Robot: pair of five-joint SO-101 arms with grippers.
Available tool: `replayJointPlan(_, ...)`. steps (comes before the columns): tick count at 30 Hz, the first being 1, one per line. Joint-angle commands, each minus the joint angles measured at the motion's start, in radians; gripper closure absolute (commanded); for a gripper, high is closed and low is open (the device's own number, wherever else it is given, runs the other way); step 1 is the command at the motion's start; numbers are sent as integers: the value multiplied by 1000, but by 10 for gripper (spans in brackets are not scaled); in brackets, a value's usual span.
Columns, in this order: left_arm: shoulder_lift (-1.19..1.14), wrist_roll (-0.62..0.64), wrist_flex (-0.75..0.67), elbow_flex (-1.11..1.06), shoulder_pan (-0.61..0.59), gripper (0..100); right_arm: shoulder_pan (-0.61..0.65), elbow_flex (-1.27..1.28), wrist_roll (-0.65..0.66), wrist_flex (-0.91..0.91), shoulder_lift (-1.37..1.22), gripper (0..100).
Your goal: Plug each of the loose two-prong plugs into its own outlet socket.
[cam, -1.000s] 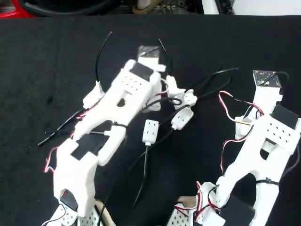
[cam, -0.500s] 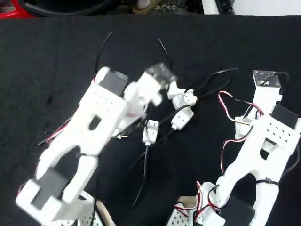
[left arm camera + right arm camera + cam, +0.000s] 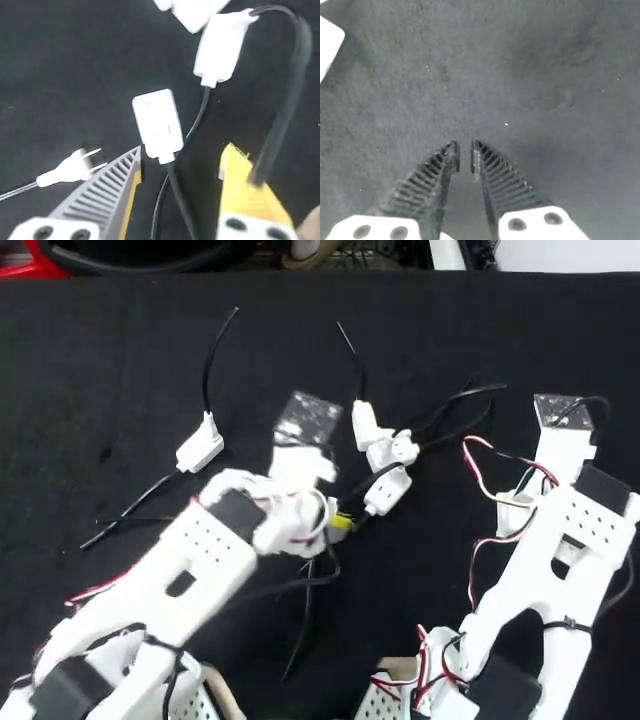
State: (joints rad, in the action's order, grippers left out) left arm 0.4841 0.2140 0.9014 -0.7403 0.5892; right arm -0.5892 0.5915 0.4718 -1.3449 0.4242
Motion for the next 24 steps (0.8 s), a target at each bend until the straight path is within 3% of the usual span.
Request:
replayJointPlan(1,-89,48,-157,-25,18,731,-12,-5,-3,11,-2,953)
replayJointPlan(10,-489,89,-187,171,-21,733,-11,-5,3,12,-2,953)
replayJointPlan(16,-535,84,-124,223,-16,737,-12,-5,5,12,-2,953)
replayJointPlan(24,-534,78,-86,231,-28,970,-12,-5,5,12,-2,953)
